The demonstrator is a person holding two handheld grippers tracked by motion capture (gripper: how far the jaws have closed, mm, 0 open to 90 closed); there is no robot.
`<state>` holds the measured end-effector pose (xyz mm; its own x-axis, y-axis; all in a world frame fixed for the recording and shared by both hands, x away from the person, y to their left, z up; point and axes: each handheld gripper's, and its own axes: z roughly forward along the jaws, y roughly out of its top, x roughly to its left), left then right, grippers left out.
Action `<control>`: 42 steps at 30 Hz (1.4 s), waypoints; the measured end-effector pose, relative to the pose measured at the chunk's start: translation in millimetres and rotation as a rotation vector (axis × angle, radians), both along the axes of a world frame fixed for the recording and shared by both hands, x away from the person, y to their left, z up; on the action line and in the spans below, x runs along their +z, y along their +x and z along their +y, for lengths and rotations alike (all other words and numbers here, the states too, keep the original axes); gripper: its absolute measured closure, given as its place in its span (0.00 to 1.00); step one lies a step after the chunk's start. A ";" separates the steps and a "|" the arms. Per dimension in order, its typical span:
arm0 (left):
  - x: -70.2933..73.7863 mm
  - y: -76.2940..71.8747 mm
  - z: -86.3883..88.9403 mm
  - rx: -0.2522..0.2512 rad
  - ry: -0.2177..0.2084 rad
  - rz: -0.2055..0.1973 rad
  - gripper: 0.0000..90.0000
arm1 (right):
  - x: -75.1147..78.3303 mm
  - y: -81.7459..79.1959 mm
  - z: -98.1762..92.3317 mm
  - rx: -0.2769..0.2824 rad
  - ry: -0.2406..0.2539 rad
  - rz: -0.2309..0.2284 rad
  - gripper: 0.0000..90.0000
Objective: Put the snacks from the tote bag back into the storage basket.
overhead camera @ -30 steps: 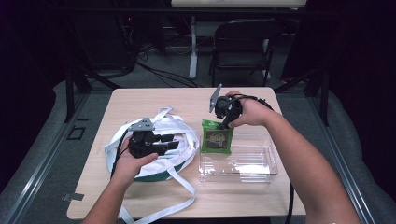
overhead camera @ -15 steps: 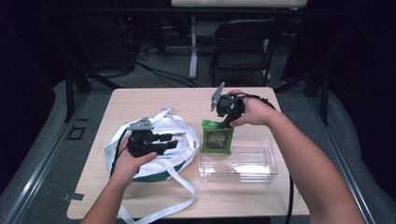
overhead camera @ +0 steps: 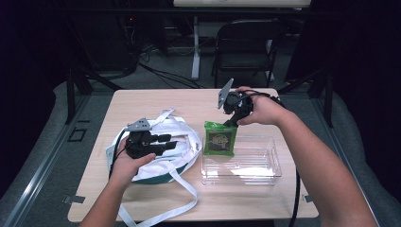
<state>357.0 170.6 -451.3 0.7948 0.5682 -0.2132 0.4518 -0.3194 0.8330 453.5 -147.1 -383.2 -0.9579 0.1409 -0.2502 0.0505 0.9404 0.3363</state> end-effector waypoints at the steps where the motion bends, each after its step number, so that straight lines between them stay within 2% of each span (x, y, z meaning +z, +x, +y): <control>1: 0.2 -0.1 0.9 0.004 -0.001 0.001 0.65 | 0.6 -0.6 -0.9 -0.005 0.007 0.000 0.58; 6: 0.9 0.2 4.8 0.019 -0.007 -0.002 0.65 | 4.3 -2.7 -5.5 -0.019 0.009 -0.009 0.58; 14: 1.5 0.4 9.7 0.033 -0.008 -0.002 0.64 | 12.4 -8.3 -15.0 -0.041 0.051 -0.029 0.58; 17: 2.3 0.6 11.1 0.042 -0.009 -0.001 0.64 | 15.3 -9.7 -17.8 -0.048 0.045 -0.037 0.58; 21: 4.2 0.7 12.4 0.045 -0.007 -0.006 0.64 | 17.7 -10.7 -23.8 -0.089 0.063 -0.017 0.60; 22: 4.8 0.7 13.0 0.044 -0.007 -0.004 0.64 | 17.9 -11.1 -28.1 -0.114 0.080 -0.008 0.60; 24: 5.4 0.5 13.5 0.051 -0.013 -0.008 0.64 | 18.8 -11.3 -30.3 -0.124 0.077 -0.013 0.59; 25: 5.8 0.7 14.6 0.050 -0.010 -0.009 0.64 | 18.3 -12.1 -32.6 -0.138 0.094 -0.007 0.59; 34: 6.5 1.1 23.0 0.077 -0.005 -0.015 0.64 | 18.7 -23.8 -51.8 -0.239 0.132 -0.020 0.57; 42: 4.9 0.5 31.4 0.103 -0.002 -0.014 0.64 | 18.2 -42.1 -67.8 -0.326 0.194 -0.030 0.57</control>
<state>357.5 202.0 -446.4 0.7350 0.6467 -0.2037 0.4703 -0.2699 0.8402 411.4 -214.9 -364.9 -0.8474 0.4849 -0.2161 0.3242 0.7950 0.5127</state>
